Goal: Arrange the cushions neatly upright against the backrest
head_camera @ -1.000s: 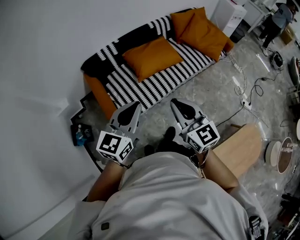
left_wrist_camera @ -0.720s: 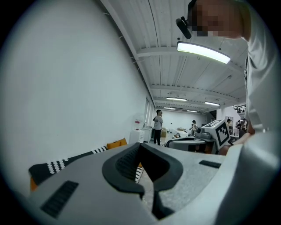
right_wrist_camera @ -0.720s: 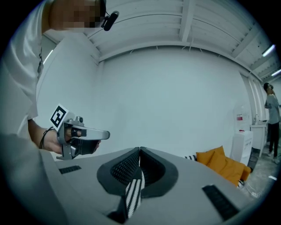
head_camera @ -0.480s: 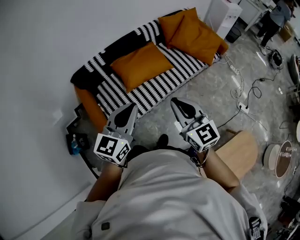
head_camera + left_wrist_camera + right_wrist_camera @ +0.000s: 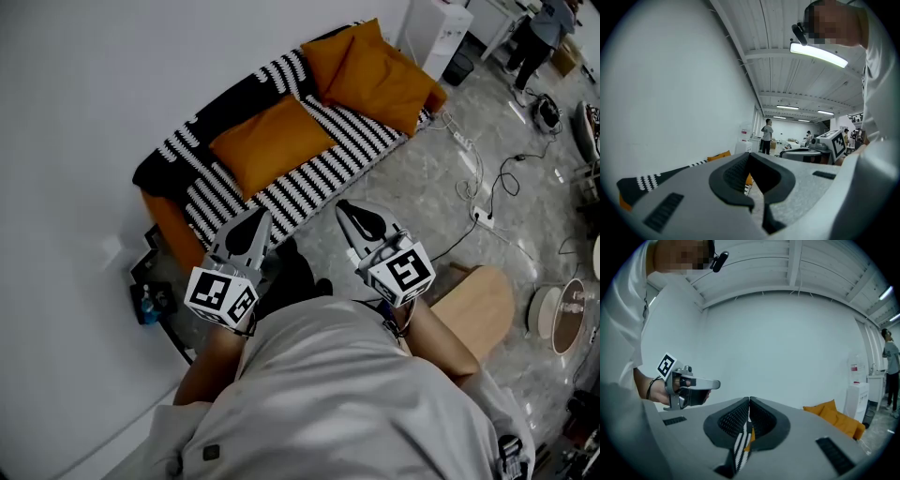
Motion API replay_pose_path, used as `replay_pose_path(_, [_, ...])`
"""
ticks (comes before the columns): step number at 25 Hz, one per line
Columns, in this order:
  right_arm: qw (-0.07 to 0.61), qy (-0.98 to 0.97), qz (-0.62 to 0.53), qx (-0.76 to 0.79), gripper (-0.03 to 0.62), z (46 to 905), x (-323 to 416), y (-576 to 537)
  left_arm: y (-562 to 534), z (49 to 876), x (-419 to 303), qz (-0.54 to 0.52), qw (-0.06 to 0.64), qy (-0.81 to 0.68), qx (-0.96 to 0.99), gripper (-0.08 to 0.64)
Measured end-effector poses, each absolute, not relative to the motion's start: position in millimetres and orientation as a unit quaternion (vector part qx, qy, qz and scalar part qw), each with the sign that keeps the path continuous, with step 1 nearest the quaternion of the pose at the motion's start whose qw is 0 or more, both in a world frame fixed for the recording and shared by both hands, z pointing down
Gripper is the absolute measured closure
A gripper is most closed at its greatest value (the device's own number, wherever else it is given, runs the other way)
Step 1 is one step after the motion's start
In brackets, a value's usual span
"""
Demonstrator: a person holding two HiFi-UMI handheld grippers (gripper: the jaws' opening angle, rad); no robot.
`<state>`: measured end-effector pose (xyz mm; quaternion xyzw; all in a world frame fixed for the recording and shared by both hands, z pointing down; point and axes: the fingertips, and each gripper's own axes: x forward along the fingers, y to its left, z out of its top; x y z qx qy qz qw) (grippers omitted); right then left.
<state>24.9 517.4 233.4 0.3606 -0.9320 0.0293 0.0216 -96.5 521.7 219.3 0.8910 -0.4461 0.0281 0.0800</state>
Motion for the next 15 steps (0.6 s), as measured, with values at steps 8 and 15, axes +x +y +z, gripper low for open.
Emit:
replay_pose_path(8, [0.029,-0.93,0.026,0.365,0.566,236,26,481,469,222,-84,0.024,0.08,-0.426,0.901,0.551])
replay_pose_path(15, [0.035,-0.929,0.036,0.366,0.566,241,10,419,405,231,-98,0.025,0.096,-0.422,0.901,0.551])
